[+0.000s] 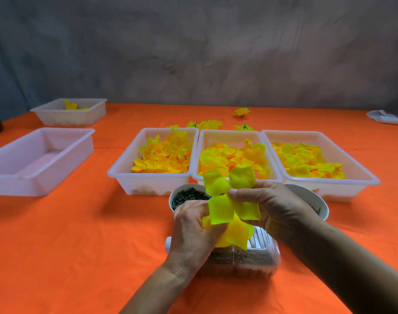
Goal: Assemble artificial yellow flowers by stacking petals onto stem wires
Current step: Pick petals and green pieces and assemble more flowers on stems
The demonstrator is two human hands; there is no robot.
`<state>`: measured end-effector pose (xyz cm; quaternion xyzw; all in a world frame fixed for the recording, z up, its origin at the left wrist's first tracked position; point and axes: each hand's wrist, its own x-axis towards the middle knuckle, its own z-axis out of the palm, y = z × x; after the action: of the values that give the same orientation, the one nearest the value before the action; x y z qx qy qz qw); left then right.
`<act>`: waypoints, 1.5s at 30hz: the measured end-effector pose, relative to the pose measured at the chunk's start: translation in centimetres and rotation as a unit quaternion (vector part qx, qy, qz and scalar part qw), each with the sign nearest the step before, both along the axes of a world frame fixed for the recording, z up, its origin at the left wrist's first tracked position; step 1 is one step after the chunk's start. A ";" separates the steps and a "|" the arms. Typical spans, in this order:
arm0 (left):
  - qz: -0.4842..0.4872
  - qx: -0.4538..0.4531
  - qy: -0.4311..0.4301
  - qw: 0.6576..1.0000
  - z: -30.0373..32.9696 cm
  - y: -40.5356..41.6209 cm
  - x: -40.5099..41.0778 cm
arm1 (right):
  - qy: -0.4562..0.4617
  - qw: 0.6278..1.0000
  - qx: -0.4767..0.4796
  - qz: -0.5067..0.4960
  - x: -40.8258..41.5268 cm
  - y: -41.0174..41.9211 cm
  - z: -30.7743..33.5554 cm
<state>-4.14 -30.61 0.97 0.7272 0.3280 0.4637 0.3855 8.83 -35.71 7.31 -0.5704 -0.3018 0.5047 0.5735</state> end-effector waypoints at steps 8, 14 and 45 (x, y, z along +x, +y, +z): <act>0.002 0.031 0.010 0.999 -0.4 0.1 -0.1 | -0.032 0.999 -0.003 -0.017 0.1 0.2 0.6; 0.018 0.018 -0.001 1.000 -0.3 0.0 0.2 | -0.058 0.998 -0.021 -0.001 -0.5 0.2 0.4; -0.023 0.048 0.024 0.998 0.0 0.1 -0.2 | -0.059 0.995 -0.065 -0.041 -0.7 0.2 0.5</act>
<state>-4.34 -30.48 1.00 0.7634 0.2977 0.4520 0.3526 8.12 -35.53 7.82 -0.6473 -0.2782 0.4645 0.5366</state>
